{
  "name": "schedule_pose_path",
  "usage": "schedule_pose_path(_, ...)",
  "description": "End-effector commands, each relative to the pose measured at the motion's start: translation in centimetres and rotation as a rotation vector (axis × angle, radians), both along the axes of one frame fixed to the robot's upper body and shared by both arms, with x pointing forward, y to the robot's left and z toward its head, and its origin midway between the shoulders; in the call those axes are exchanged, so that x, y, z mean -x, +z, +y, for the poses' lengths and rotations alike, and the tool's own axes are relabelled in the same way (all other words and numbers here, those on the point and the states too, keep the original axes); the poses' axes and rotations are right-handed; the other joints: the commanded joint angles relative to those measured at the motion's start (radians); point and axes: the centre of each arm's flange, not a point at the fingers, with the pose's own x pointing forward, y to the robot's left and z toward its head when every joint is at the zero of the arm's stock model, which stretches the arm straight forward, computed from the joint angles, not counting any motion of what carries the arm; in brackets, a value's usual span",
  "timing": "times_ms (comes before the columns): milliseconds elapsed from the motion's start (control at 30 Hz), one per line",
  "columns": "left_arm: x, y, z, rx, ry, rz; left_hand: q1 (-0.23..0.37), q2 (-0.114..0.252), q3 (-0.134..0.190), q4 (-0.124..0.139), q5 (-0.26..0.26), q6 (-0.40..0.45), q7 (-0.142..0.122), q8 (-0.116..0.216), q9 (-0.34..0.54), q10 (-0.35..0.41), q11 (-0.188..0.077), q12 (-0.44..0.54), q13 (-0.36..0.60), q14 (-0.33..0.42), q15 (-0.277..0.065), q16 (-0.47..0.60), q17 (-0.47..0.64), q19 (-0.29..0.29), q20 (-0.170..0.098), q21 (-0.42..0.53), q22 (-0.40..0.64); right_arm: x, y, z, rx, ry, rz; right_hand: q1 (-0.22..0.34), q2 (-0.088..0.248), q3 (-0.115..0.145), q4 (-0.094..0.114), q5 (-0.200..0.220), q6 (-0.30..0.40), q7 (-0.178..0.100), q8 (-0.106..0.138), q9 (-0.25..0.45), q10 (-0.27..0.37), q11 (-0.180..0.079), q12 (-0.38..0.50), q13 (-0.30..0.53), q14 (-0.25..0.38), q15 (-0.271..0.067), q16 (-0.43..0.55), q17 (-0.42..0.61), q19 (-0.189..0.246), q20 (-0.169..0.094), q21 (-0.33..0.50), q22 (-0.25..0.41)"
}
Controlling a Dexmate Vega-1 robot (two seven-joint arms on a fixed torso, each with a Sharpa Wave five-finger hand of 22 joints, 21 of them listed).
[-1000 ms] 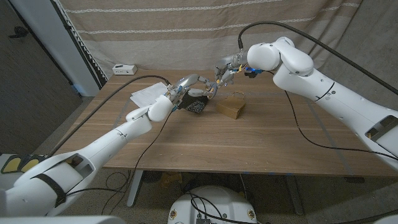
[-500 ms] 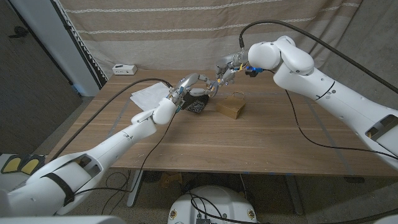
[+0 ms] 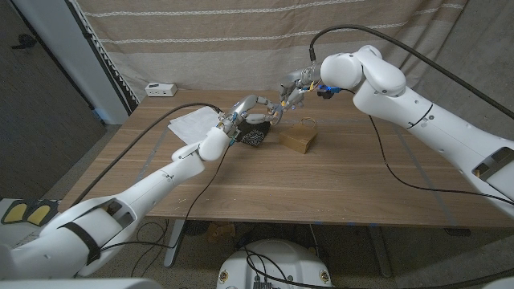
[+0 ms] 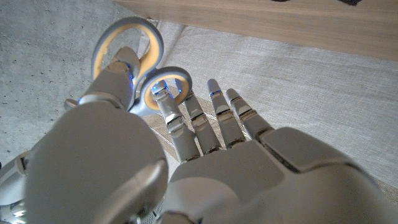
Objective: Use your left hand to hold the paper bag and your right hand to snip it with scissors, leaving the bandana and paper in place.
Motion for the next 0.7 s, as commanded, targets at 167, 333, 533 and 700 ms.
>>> schedule_pose_path(167, -1.3, -0.1, -0.4, 0.071, -0.082, 0.093, 0.04, 0.044, 0.133, 0.117, 0.02, 0.015, 0.0, 0.023, 0.045, 0.234, -0.067, 0.046, 0.009, 0.006, -0.171, -0.001, 0.004, -0.005, -0.133, 0.002, 0.004, 0.1, 0.5, -0.3, -0.006, -0.005, 0.001, 0.017, 0.018, 0.106, 0.021, 0.007, 0.019, 0.0, 0.008, 0.006, 0.121, -0.112, -0.005, 0.004, 0.006, -0.099, 0.003, -0.001, 0.005, -0.156, 0.006, 0.0)
schedule_pose_path(333, -1.5, 0.0, -0.6, 0.087, -0.1, 0.102, 0.042, 0.04, 0.14, 0.118, 0.027, 0.018, 0.001, 0.03, 0.043, 0.236, -0.067, 0.046, 0.009, 0.008, -0.171, 0.0, 0.004, -0.006, -0.133, 0.002, 0.003, 0.1, 0.7, -0.4, -0.014, 0.002, 0.008, 0.017, 0.018, 0.107, 0.021, 0.007, 0.019, -0.001, 0.008, 0.007, 0.122, -0.114, -0.007, 0.004, 0.009, -0.1, 0.005, 0.001, 0.006, -0.155, 0.005, -0.001)
schedule_pose_path(533, -1.7, -0.1, -0.9, 0.093, -0.109, 0.104, 0.045, 0.036, 0.148, 0.117, 0.032, 0.021, 0.003, 0.037, 0.041, 0.238, -0.067, 0.045, 0.008, 0.013, -0.171, 0.001, 0.005, -0.005, -0.134, 0.003, 0.003, 0.2, 0.8, -0.5, -0.022, 0.01, 0.018, 0.018, 0.018, 0.107, 0.02, 0.007, 0.021, 0.002, 0.008, 0.006, 0.124, -0.113, -0.007, 0.004, 0.01, -0.1, 0.005, 0.0, 0.006, -0.155, 0.005, -0.002)
schedule_pose_path(700, -1.8, -0.1, -1.2, 0.084, -0.114, 0.104, 0.046, 0.023, 0.155, 0.114, 0.034, 0.028, 0.001, 0.05, 0.044, 0.243, -0.066, 0.043, 0.002, 0.014, -0.17, -0.001, 0.004, -0.004, -0.133, 0.003, 0.003, 0.1, 0.8, -0.5, -0.023, 0.009, 0.017, 0.019, 0.018, 0.108, 0.019, 0.007, 0.022, 0.002, 0.009, 0.006, 0.126, -0.111, -0.007, 0.005, 0.01, -0.1, 0.005, 0.0, 0.007, -0.155, 0.005, -0.002)
